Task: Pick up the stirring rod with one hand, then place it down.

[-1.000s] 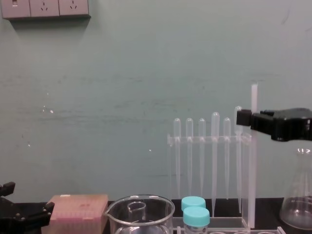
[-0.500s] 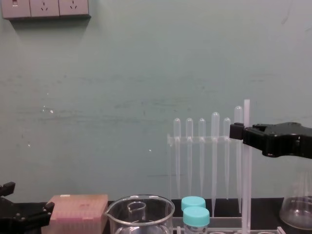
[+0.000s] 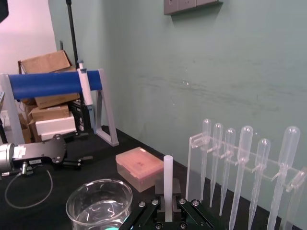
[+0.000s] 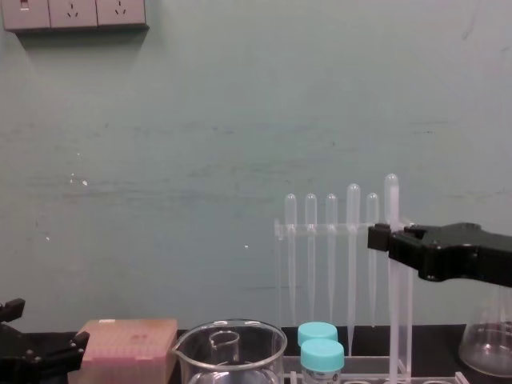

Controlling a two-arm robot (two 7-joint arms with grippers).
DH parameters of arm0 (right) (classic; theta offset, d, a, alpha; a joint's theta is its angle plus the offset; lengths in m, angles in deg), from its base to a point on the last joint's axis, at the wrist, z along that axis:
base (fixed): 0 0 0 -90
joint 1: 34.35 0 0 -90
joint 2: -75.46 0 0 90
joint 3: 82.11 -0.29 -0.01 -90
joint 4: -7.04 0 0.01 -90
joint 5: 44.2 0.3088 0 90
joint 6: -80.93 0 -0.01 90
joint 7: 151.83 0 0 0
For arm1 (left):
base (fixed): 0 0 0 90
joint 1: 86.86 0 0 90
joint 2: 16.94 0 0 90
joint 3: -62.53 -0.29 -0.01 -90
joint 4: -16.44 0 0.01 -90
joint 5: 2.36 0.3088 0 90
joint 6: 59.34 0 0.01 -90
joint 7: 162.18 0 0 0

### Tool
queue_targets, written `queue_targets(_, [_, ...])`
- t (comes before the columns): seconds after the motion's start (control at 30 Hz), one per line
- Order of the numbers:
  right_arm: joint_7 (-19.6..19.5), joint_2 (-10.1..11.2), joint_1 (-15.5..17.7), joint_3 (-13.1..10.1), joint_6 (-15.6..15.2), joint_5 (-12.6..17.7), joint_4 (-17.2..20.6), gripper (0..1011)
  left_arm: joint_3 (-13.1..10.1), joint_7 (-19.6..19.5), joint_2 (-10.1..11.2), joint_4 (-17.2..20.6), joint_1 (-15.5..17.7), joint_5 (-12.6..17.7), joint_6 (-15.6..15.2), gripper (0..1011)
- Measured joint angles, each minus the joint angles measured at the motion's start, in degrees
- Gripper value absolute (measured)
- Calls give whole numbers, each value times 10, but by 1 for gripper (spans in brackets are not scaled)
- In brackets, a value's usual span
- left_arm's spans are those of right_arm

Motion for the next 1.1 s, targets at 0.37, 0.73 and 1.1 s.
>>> queue_targets(0.37, [-1, -9, -5, 3, -11, -11, -25, 72, 0, 0, 0, 0, 0, 0, 0, 1000])
queue_targets(0.73, [-2, -18, -4, 7, -28, -10, -37, 72, 0, 0, 0, 0, 0, 0, 0, 1000])
queue_targets(1.1, [-5, -18, -6, 9, -28, -15, -40, 72, 0, 0, 0, 0, 0, 0, 0, 1000])
